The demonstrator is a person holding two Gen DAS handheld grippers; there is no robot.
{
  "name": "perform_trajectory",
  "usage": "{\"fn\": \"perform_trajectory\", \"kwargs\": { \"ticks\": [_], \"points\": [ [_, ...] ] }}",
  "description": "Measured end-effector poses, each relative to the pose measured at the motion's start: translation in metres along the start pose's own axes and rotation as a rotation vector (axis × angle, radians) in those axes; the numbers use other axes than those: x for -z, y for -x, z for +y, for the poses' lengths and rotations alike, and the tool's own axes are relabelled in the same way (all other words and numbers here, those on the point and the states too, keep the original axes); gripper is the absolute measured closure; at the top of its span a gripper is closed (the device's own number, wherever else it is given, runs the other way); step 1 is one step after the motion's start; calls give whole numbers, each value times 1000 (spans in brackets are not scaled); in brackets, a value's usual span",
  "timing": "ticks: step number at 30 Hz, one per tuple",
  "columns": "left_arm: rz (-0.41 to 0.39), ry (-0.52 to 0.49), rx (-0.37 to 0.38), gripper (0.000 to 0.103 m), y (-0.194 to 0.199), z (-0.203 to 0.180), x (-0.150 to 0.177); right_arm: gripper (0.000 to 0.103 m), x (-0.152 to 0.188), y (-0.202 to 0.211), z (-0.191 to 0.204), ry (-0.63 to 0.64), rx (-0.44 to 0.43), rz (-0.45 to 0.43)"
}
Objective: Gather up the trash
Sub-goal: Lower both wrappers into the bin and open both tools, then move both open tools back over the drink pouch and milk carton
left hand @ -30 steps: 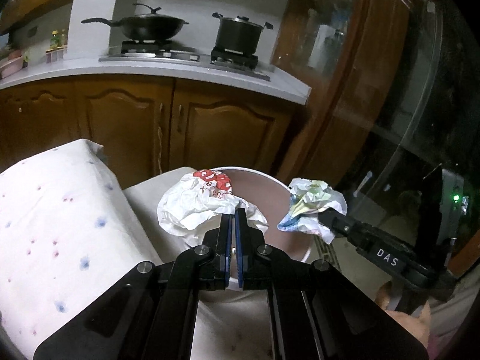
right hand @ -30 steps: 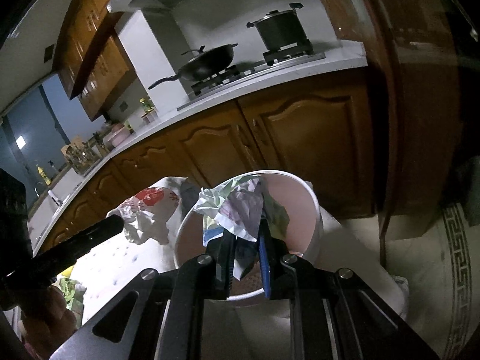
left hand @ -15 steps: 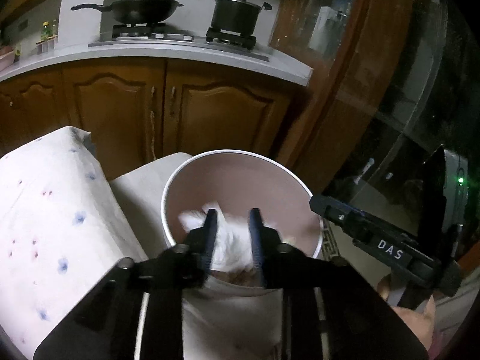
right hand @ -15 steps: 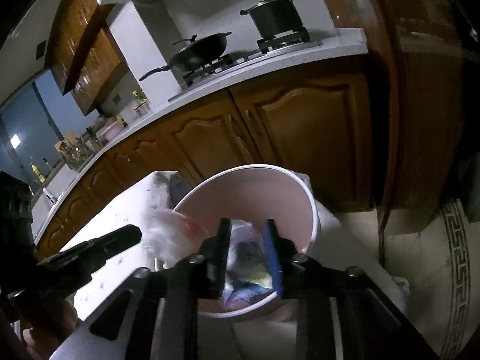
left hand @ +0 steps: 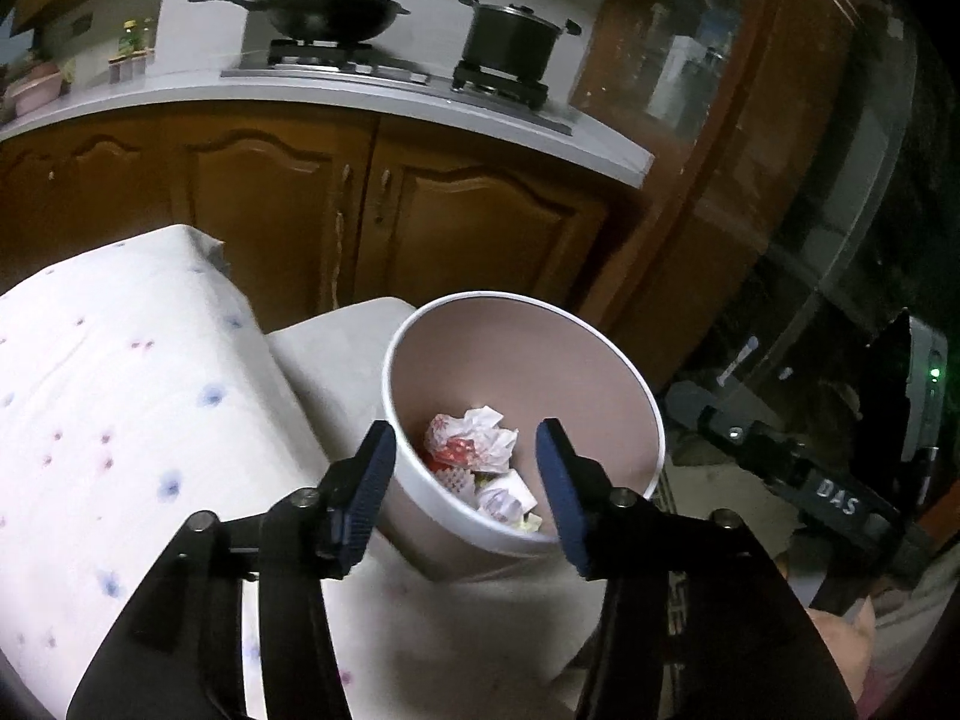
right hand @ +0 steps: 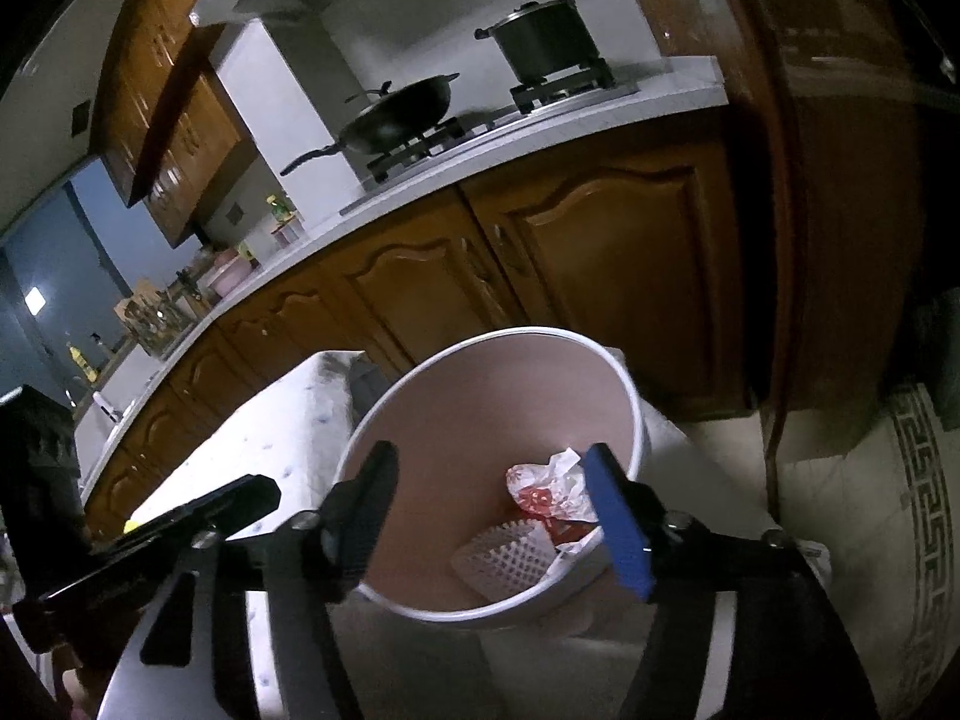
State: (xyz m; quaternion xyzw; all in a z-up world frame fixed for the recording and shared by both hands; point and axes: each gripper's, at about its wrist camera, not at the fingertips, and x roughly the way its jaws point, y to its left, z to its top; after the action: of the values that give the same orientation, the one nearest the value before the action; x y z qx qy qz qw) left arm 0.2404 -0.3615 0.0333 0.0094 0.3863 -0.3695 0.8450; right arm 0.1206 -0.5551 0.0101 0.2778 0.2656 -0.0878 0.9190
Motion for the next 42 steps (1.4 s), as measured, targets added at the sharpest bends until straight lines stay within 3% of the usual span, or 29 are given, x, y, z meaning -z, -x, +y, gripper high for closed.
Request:
{"fn": "perform_trajectory", "kwargs": {
  "ticks": [2, 11, 42],
  "points": [
    [-7, 8, -6, 47, 9, 4, 3, 18, 1, 3, 4, 1, -11, -10],
    [-77, 90, -49, 29, 63, 36, 21, 12, 12, 18, 39, 31, -71, -26],
    [-208, 352, -268, 29, 230, 179, 122, 10, 88, 15, 172, 181, -283, 102]
  ]
}}
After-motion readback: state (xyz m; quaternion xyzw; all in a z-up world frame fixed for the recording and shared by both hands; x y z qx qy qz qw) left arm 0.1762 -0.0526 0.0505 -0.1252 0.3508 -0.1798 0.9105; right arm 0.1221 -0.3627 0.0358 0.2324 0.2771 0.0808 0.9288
